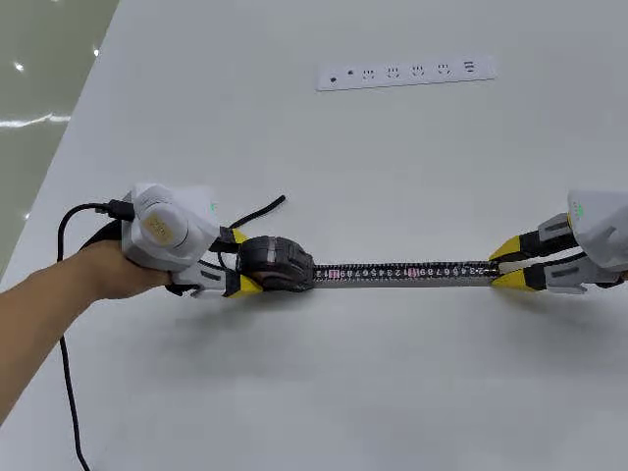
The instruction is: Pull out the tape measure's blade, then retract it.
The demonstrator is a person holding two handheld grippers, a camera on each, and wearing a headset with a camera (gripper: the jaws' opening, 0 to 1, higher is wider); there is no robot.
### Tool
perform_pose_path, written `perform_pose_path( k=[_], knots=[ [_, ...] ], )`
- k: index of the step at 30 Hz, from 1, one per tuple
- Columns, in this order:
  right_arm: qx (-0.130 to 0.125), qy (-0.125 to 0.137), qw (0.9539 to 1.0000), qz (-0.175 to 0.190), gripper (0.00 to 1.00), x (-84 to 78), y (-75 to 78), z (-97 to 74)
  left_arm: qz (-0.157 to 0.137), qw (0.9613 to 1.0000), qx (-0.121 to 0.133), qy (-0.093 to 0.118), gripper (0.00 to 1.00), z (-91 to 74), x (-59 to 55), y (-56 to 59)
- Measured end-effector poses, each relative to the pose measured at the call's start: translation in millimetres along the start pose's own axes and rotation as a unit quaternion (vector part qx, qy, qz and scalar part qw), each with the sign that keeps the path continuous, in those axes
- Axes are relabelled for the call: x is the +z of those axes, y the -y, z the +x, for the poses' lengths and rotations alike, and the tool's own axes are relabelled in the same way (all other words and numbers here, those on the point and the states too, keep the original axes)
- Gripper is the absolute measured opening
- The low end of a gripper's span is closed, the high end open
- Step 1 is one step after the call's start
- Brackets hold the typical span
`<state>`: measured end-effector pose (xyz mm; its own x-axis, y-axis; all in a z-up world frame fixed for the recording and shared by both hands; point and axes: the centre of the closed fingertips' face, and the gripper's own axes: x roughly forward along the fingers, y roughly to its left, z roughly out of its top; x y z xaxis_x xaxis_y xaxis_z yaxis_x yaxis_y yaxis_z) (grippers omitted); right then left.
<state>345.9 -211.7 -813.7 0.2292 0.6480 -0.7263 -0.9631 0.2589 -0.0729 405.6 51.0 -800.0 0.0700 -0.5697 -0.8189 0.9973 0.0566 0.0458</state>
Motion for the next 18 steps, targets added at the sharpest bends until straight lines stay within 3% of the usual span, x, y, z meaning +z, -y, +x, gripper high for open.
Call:
perform_pose_path(
  k=[18],
  knots=[
    [0.002,-0.020,0.9998,-0.009,0.14,-0.5,1.3,1.3,0.006,1.0000,0.005,-0.006,0.29,1.0,3.7,-1.0]
  ],
)
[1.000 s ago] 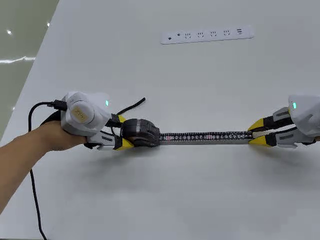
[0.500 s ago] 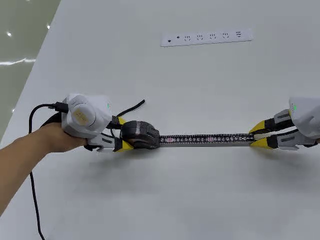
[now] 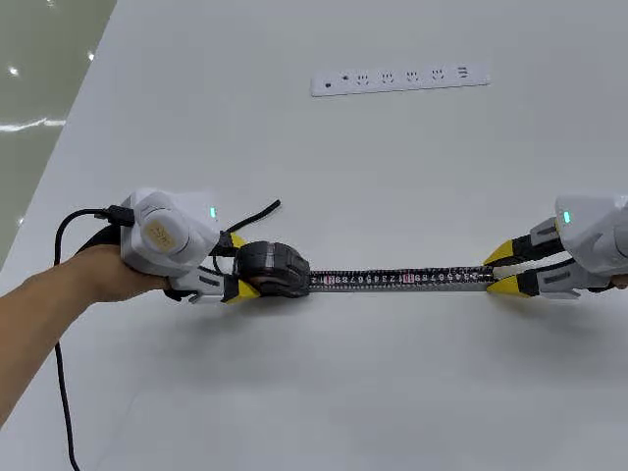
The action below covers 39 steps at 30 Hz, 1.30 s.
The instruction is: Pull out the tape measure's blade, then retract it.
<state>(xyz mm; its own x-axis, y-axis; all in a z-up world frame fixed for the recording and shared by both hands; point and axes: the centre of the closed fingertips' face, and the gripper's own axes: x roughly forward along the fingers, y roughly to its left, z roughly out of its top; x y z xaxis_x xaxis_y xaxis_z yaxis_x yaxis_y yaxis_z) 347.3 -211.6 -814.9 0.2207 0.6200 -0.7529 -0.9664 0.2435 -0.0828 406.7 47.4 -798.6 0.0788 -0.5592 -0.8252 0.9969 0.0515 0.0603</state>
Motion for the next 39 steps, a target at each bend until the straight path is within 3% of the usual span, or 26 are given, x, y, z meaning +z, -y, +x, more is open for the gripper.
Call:
perform_pose_path(
  k=[11,20,25,28,30,35,39],
  knots=[
    [0.002,-0.006,1.0000,0.005,0.15,-0.1,-0.3,-1.0,-0.006,1.0000,0.000,0.005,0.30,-0.2,1.9,-1.0],
    [-0.003,0.005,0.9999,0.014,0.25,6.9,-1.1,-0.7,-0.015,0.9997,0.011,0.018,0.37,-6.4,3.2,-1.4],
    [-0.012,0.004,0.9996,0.026,0.36,5.5,-2.2,-6.7,-0.032,0.9988,0.024,0.027,0.47,-11.5,-0.5,-1.4],
    [-0.024,0.001,0.9989,0.041,0.49,1.6,-1.8,-9.8,-0.048,0.9978,0.032,0.031,0.54,-14.2,-3.1,-1.4],
    [-0.033,0.000,0.9984,0.047,0.53,-0.4,-1.8,-12.3,-0.053,0.9972,0.037,0.037,0.57,-16.2,-4.1,-0.3],
    [-0.059,0.008,0.9945,0.086,0.67,-2.5,-1.7,-16.6,-0.085,0.9925,0.060,0.065,0.68,-21.5,-2.0,-0.1],
    [-0.065,0.022,0.9918,0.108,0.75,-0.5,-8.6,-20.0,-0.104,0.9883,0.075,0.082,0.77,-25.1,-3.4,2.0]
  ],
)
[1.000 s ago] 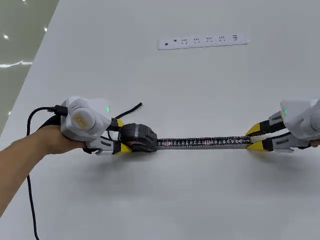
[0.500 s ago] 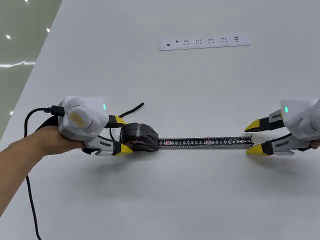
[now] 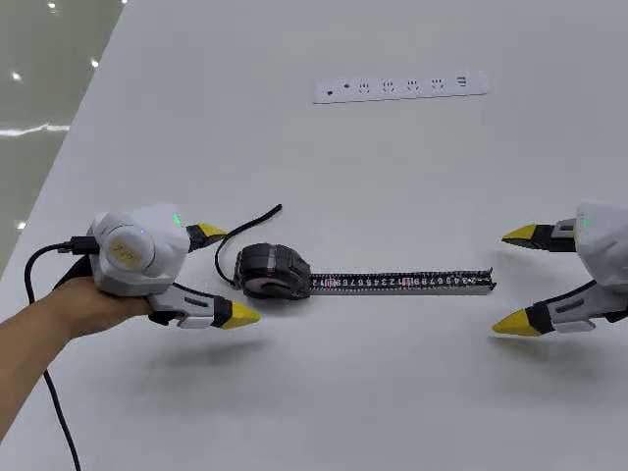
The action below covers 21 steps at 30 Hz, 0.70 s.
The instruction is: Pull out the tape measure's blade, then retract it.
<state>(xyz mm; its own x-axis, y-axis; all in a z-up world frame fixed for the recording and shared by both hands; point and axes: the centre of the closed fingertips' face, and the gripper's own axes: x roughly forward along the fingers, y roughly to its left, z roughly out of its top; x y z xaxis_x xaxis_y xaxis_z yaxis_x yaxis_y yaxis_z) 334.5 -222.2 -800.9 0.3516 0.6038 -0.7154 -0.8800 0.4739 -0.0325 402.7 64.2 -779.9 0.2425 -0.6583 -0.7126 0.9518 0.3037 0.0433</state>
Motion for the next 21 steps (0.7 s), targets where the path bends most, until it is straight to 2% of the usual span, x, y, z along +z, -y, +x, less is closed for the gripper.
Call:
perform_pose_path(
  k=[3,8,11,14,21],
  knots=[
    [-0.024,0.020,0.9995,0.009,0.87,4.8,1.5,-2.9,-0.016,0.9996,0.020,0.008,0.81,-3.4,-2.3,0.4],
    [-0.051,0.043,0.9972,0.032,1.00,10.5,2.5,-8.4,-0.050,0.9969,0.046,0.039,0.91,-9.2,-2.3,3.0],
    [-0.059,0.046,0.9964,0.040,1.00,10.7,0.5,-11.3,-0.061,0.9947,0.062,0.055,0.99,-13.3,-1.0,4.4],
    [-0.069,0.057,0.9946,0.052,1.00,13.3,-2.8,-14.3,-0.081,0.9916,0.072,0.070,1.00,-18.3,0.6,8.1],
    [-0.097,0.068,0.9904,0.071,1.00,14.8,-7.4,-20.9,-0.092,0.9882,0.087,0.087,1.00,-25.3,-1.5,19.3]
  ],
)
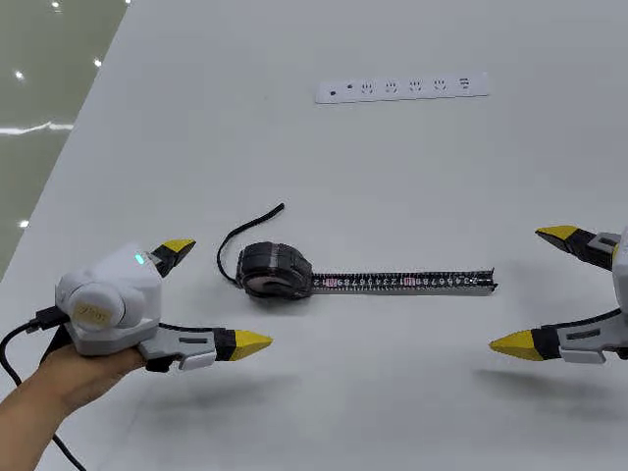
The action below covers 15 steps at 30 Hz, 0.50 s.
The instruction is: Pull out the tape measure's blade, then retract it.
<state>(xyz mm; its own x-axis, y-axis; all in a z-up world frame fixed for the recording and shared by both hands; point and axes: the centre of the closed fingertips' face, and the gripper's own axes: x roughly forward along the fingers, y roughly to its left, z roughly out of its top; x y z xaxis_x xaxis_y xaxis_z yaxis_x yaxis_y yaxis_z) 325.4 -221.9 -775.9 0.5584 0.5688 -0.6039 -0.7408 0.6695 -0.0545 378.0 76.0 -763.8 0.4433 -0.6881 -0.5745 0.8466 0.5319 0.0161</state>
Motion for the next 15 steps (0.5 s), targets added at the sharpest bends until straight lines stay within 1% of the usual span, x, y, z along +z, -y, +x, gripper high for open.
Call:
perform_pose_path(
  k=[1,2,5,7,10,15],
  knots=[
    [-0.003,0.007,1.0000,0.003,1.00,3.6,-2.8,-1.8,-0.003,1.0000,0.004,0.001,1.00,-1.3,-1.3,1.8],
    [-0.004,0.009,0.9999,0.006,1.00,4.2,-4.6,-2.6,-0.004,1.0000,0.006,0.002,1.00,-2.2,-1.8,3.1],
    [-0.011,0.013,0.9998,0.011,1.00,4.7,-10.1,-4.7,-0.004,0.9998,0.019,0.005,1.00,-5.0,-4.2,2.1],
    [-0.014,0.015,0.9997,0.014,1.00,4.8,-14.3,-6.5,-0.015,0.9995,0.023,0.014,1.00,-7.3,-1.7,5.5],
    [-0.021,0.018,0.9994,0.023,1.00,5.6,-18.2,-9.7,-0.019,0.9991,0.030,0.022,1.00,-9.7,0.2,9.8],
    [-0.033,0.024,0.9986,0.034,0.99,6.6,-24.9,-15.4,-0.031,0.9976,0.044,0.043,1.00,-16.4,6.8,17.8]
  ],
)
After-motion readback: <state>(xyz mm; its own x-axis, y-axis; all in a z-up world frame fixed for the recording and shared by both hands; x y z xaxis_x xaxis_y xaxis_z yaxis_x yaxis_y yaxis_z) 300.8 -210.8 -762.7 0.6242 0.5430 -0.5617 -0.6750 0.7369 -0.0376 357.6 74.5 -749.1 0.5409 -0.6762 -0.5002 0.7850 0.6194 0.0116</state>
